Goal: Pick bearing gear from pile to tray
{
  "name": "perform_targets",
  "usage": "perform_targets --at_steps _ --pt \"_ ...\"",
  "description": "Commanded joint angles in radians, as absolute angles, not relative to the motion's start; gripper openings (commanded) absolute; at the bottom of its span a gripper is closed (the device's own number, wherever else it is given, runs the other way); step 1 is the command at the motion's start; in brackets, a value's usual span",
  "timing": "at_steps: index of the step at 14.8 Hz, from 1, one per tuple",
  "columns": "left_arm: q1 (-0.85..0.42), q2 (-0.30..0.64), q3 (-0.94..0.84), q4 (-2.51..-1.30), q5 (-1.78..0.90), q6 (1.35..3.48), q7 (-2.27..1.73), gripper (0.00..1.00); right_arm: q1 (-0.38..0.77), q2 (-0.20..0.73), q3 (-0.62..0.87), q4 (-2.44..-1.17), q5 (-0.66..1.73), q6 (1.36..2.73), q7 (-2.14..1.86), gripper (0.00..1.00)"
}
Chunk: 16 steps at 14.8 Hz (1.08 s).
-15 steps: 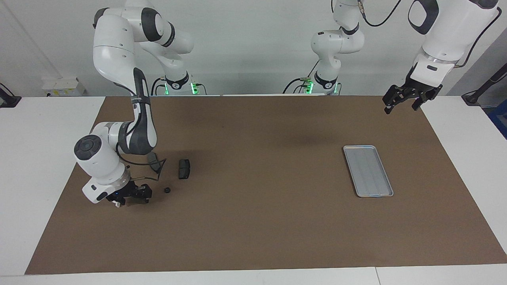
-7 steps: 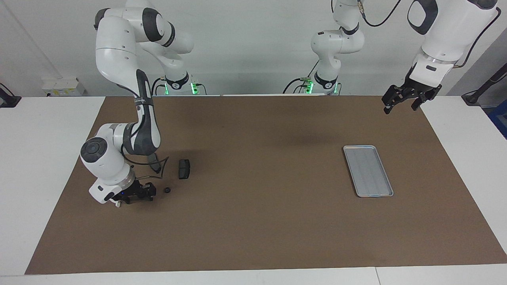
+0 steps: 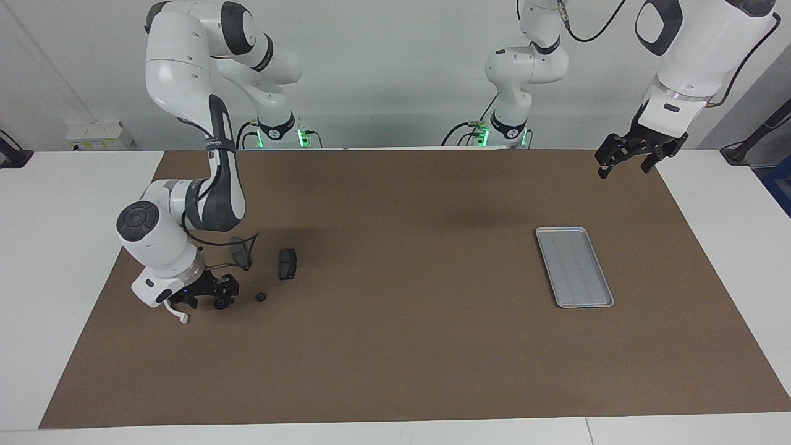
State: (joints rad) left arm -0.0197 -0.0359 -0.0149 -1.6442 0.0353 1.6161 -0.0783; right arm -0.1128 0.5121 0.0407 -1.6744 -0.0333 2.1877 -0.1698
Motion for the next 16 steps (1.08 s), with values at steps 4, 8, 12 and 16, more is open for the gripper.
perform_targets --at_steps 4,8,12,16 --pt "-0.026 -0.060 -0.009 -1.693 0.054 1.629 -0.101 1.00 -0.115 0.500 0.049 -1.720 -0.049 2.218 -0.175 0.88" --pt "-0.015 -0.078 -0.011 -1.724 0.054 1.632 -0.101 1.00 -0.115 0.495 0.049 -1.730 -0.049 2.221 -0.175 0.53" --pt "-0.017 -0.080 -0.011 -1.730 0.052 1.644 -0.103 1.00 -0.115 0.494 0.049 -1.730 -0.049 2.218 -0.175 0.00" --pt "-0.017 -0.080 -0.011 -1.732 0.051 1.654 -0.104 1.00 -0.110 0.447 0.048 -1.706 -0.049 2.140 -0.175 0.00"
